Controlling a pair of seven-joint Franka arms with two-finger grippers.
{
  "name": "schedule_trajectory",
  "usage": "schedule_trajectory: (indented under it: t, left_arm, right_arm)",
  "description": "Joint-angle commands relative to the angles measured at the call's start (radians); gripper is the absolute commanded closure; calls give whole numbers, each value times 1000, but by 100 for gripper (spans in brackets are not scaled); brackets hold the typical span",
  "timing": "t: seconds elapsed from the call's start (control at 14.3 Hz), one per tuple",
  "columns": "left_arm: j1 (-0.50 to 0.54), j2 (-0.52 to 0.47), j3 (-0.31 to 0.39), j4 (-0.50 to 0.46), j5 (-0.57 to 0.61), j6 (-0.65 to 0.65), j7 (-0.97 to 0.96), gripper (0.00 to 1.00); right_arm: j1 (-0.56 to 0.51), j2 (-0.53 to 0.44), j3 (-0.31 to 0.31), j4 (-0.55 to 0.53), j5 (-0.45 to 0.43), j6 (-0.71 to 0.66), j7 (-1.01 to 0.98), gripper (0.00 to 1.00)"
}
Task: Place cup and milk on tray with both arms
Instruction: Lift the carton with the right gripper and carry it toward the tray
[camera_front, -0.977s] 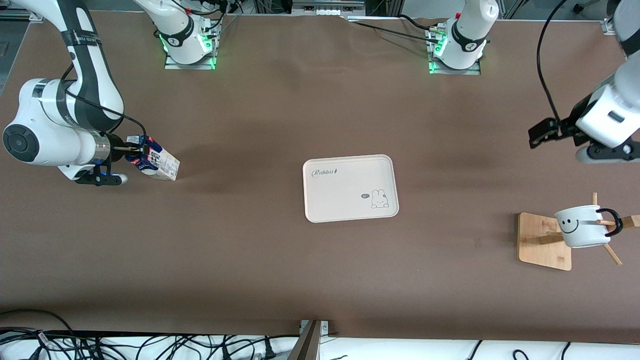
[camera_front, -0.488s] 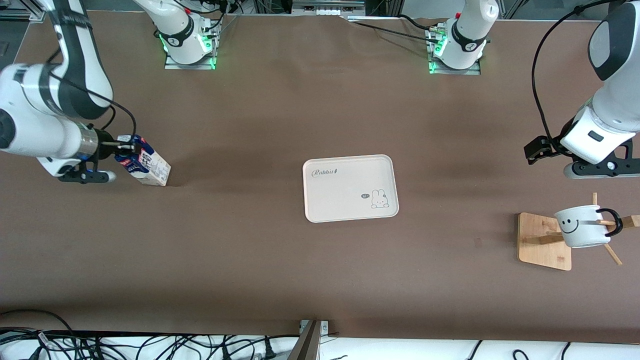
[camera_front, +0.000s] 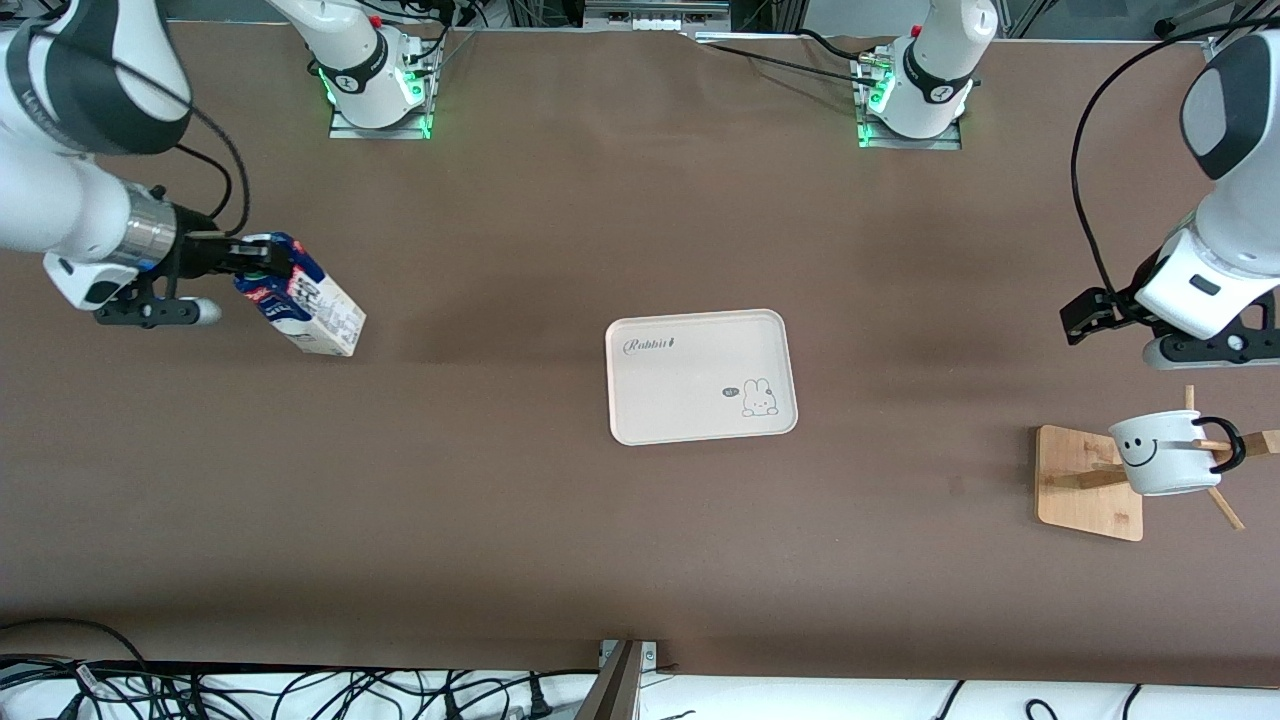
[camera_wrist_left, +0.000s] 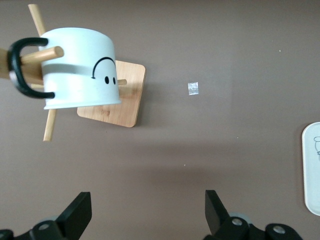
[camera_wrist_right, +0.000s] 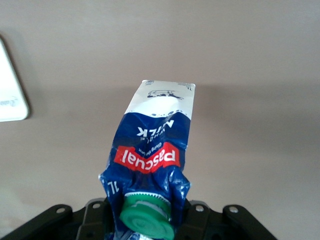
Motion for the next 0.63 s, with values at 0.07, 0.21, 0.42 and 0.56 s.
schedule_trajectory:
  t: [0.07,0.21,0.42,0.56]
  left_arm:
    - [10,-67,1,-125,-11,108,54,0]
    - [47,-84,2,-244,-9,300,54,0]
    - [67,-93,10,-383,-8,534,57,0]
    - [75,-93,21,-414,-6,625,63,0]
  right_arm:
    - [-3,0,128,25,13,42,128,61]
    - [-3,3,202,28,11,44,111,61]
    - [15,7,347,50,-30,52,113,61]
    - [92,53,362,120,-31,49,146,61]
